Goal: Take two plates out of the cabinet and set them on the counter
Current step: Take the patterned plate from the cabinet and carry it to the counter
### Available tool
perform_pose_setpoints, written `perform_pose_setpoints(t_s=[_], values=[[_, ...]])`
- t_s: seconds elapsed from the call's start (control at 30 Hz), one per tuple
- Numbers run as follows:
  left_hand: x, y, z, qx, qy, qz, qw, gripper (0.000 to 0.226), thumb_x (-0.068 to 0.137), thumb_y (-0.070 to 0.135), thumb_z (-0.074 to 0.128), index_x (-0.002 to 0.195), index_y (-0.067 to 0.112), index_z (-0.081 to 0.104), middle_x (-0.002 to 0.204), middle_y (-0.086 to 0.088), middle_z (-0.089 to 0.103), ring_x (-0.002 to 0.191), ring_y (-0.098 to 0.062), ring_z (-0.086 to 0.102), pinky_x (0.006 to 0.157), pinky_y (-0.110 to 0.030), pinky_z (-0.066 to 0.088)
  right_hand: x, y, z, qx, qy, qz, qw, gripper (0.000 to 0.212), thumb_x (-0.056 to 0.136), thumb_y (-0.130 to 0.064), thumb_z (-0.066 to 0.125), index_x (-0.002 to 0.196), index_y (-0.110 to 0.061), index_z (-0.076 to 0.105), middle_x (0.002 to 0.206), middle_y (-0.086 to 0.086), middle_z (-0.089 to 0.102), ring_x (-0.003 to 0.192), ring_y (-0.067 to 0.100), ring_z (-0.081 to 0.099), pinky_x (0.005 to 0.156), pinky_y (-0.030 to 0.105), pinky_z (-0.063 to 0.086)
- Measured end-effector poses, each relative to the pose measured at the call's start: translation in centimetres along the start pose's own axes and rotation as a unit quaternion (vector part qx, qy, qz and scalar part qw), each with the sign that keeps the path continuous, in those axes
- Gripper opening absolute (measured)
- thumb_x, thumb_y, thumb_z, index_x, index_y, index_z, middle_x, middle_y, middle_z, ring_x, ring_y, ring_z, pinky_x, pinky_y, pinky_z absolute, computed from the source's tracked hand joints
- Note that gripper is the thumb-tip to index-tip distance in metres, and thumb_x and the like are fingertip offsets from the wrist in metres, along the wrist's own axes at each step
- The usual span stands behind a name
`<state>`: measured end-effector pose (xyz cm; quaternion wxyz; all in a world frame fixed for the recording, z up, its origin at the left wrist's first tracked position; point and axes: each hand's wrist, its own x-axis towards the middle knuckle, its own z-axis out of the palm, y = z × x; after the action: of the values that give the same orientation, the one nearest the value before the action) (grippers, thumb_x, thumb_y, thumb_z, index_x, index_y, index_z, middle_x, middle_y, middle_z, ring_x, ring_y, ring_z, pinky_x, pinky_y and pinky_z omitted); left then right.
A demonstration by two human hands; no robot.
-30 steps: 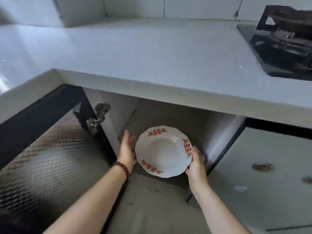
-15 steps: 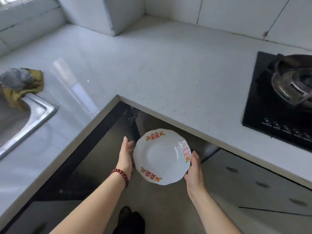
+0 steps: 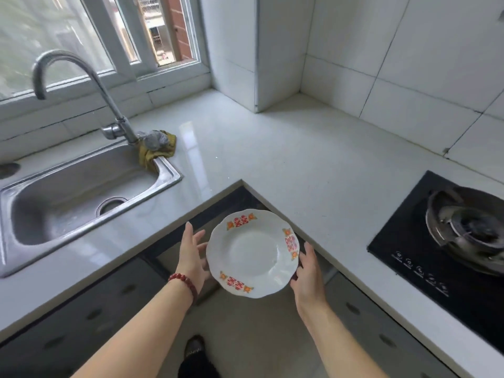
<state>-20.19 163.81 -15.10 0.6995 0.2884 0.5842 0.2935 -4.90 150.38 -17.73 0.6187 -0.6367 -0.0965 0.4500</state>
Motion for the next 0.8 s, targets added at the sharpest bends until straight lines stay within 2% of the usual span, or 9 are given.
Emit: perform_pose_setpoints(t_s=[0.1, 0.13, 0.27, 0.4, 0.5, 0.57, 0.67, 0.73, 0.8], values=[[-2.2, 1.6, -1.0, -0.038, 0.014, 0.011, 0.999, 0.068, 0.085, 0.068, 0.028, 0.135, 0.023, 0.043, 0.142, -0.012, 0.041, 0.126, -0.036, 0.041, 0.099, -0.056, 0.034, -0.7, -1.6, 0.9, -0.001, -0.024, -0.008, 1.0, 0.053, 0.094, -0.056, 0.026, 0.143, -0.034, 0.03, 0.118, -0.012, 0.057, 0.104, 0.004, 0.052, 0.093, 0.032, 0.039], [-2.9, 2.2, -1.5, -0.049, 0.018, 0.012, 0.999, 0.069, 0.085, 0.068, 0.028, 0.135, 0.023, 0.043, 0.142, -0.011, 0.041, 0.126, -0.036, 0.042, 0.099, -0.057, 0.034, -0.9, -2.0, 1.3, 0.001, -0.033, -0.007, 0.999, 0.054, 0.094, -0.056, 0.027, 0.143, -0.033, 0.03, 0.115, -0.013, 0.057, 0.107, 0.008, 0.052, 0.096, 0.035, 0.039], [-5.0, 4.2, -4.6, -0.088, 0.017, 0.019, 0.996, 0.073, 0.084, 0.07, 0.026, 0.138, 0.024, 0.041, 0.141, -0.01, 0.042, 0.112, -0.033, 0.05, 0.089, -0.052, 0.043, -1.7, -3.4, 4.0, -0.001, -0.073, 0.001, 0.997, 0.057, 0.093, -0.056, 0.029, 0.144, -0.03, 0.03, 0.138, -0.005, 0.047, 0.131, 0.02, 0.042, 0.109, 0.046, 0.032], [-6.1, 6.2, -8.8, -0.128, 0.027, 0.036, 0.991, 0.074, 0.083, 0.071, 0.025, 0.138, 0.025, 0.041, 0.143, -0.011, 0.041, 0.117, -0.033, 0.048, 0.091, -0.054, 0.042, -2.2, -4.0, 8.2, -0.01, -0.103, -0.006, 0.995, 0.051, 0.095, -0.051, 0.031, 0.142, -0.032, 0.032, 0.122, -0.016, 0.049, 0.12, 0.014, 0.045, 0.094, 0.036, 0.038], [-6.6, 7.7, -12.8, -0.151, 0.05, 0.053, 0.986, 0.073, 0.083, 0.071, 0.025, 0.137, 0.025, 0.041, 0.142, -0.011, 0.041, 0.113, -0.032, 0.049, 0.086, -0.052, 0.043, -2.9, -3.7, 12.4, -0.032, -0.137, -0.001, 0.99, 0.033, 0.095, -0.052, 0.03, 0.113, -0.047, 0.057, 0.093, -0.03, 0.063, 0.094, 0.002, 0.054, 0.086, 0.03, 0.04], [-6.8, 8.7, -15.6, -0.168, 0.076, 0.061, 0.981, 0.073, 0.082, 0.071, 0.027, 0.137, 0.024, 0.041, 0.142, -0.01, 0.041, 0.112, -0.031, 0.048, 0.088, -0.053, 0.041, -3.5, -3.3, 15.5, -0.044, -0.158, -0.008, 0.986, 0.034, 0.095, -0.051, 0.03, 0.087, -0.054, 0.063, 0.079, -0.032, 0.066, 0.086, -0.002, 0.055, 0.085, 0.028, 0.041], [-7.1, 10.1, -19.8, -0.184, 0.111, 0.071, 0.974, 0.074, 0.082, 0.07, 0.029, 0.138, 0.023, 0.041, 0.141, -0.008, 0.043, 0.118, -0.033, 0.048, 0.093, -0.056, 0.04, -4.6, -2.7, 20.1, -0.063, -0.183, -0.008, 0.981, 0.026, 0.095, -0.049, 0.033, 0.093, -0.048, 0.059, 0.081, -0.031, 0.065, 0.086, 0.0, 0.058, 0.076, 0.024, 0.047], [-7.3, 10.8, -22.6, -0.187, 0.126, 0.081, 0.971, 0.075, 0.083, 0.07, 0.028, 0.139, 0.023, 0.04, 0.14, -0.008, 0.043, 0.12, -0.035, 0.046, 0.094, -0.057, 0.039, -5.4, -2.2, 23.3, -0.075, -0.204, -0.018, 0.976, 0.031, 0.095, -0.048, 0.034, 0.084, -0.049, 0.062, 0.078, -0.03, 0.068, 0.088, 0.004, 0.06, 0.066, 0.021, 0.048], [-7.6, 11.6, -25.4, -0.193, 0.135, 0.095, 0.967, 0.074, 0.083, 0.07, 0.027, 0.136, 0.021, 0.042, 0.136, -0.007, 0.045, 0.116, -0.034, 0.047, 0.089, -0.056, 0.042, -6.2, -1.6, 26.3, -0.079, -0.218, -0.009, 0.973, 0.027, 0.095, -0.049, 0.035, 0.092, -0.049, 0.061, 0.087, -0.025, 0.069, 0.098, 0.009, 0.059, 0.072, 0.025, 0.048]])
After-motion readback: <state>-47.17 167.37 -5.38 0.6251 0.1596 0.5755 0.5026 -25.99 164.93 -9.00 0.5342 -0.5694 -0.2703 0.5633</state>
